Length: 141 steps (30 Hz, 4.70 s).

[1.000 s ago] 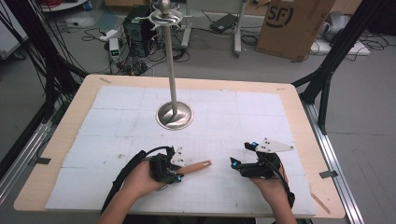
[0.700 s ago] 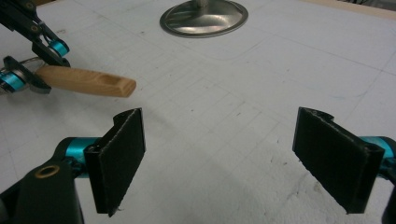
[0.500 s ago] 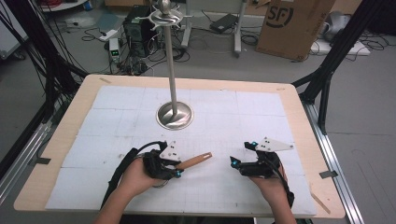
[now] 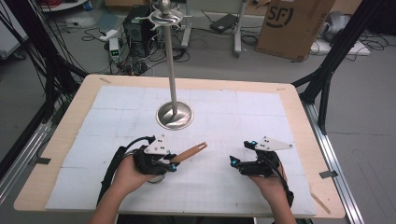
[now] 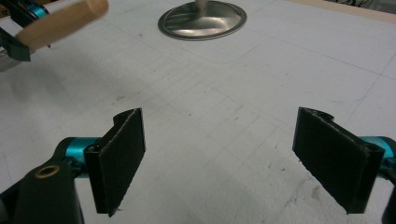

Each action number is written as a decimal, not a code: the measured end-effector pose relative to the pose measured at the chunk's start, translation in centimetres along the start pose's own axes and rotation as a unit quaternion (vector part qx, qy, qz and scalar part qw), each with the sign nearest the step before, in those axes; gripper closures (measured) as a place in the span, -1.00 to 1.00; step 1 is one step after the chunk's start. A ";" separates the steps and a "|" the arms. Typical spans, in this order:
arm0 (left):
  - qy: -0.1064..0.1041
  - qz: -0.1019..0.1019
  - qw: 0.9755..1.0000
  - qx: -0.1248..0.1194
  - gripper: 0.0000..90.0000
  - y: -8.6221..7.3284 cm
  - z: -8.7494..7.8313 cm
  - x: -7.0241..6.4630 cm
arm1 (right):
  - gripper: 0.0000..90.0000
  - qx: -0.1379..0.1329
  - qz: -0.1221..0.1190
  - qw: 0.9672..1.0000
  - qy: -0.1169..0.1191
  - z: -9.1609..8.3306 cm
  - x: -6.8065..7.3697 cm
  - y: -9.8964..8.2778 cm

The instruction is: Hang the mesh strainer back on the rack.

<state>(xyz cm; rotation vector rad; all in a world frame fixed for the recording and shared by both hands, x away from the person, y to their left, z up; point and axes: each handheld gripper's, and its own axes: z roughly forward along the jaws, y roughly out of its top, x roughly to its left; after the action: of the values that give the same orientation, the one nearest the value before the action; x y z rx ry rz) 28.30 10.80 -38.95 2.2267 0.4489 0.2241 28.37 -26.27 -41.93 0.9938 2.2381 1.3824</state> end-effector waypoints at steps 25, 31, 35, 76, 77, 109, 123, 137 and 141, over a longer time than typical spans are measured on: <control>0.009 -0.006 0.993 -0.122 0.53 2.9 -6.4 2.6 | -0.64 -0.015 -0.009 1.000 0.003 -0.8 0.4 0.5; 0.018 0.001 0.991 -0.135 0.53 3.9 -7.8 3.4 | -0.64 -0.012 -0.011 1.000 0.003 -0.7 0.5 0.5; 0.022 0.005 0.988 -0.150 0.53 4.7 -9.0 4.3 | -0.64 -0.010 -0.009 1.000 0.005 -0.7 0.5 0.4; 0.118 -0.010 0.975 -0.190 0.53 8.4 -17.5 10.5 | -0.64 -0.002 -0.009 1.000 0.010 -0.3 0.7 0.3; 0.119 -0.012 0.974 -0.194 0.53 8.5 -17.6 10.6 | -0.64 -0.002 -0.009 1.000 0.011 -0.3 0.7 0.3; 0.155 -0.037 0.964 -0.212 0.53 10.7 -17.5 12.8 | -0.64 -0.004 -0.010 1.000 0.009 -0.5 0.5 0.2; 0.156 -0.032 0.963 -0.217 0.53 10.9 -17.4 12.0 | -0.64 -0.001 -0.011 1.000 0.010 -0.5 0.6 0.2; 0.182 -0.040 0.963 -0.194 0.53 11.2 -15.6 12.7 | -0.64 0.000 -0.009 1.000 0.012 -0.3 0.6 0.1; 0.183 -0.046 0.964 -0.190 0.53 11.3 -14.4 12.9 | -0.64 0.001 -0.010 1.000 0.011 -0.3 0.6 0.0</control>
<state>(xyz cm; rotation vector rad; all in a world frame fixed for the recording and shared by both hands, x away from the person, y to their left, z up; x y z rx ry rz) 38.52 19.37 -20.90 1.7839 0.6456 0.6250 27.78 -26.07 -41.69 0.9581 2.2590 1.3905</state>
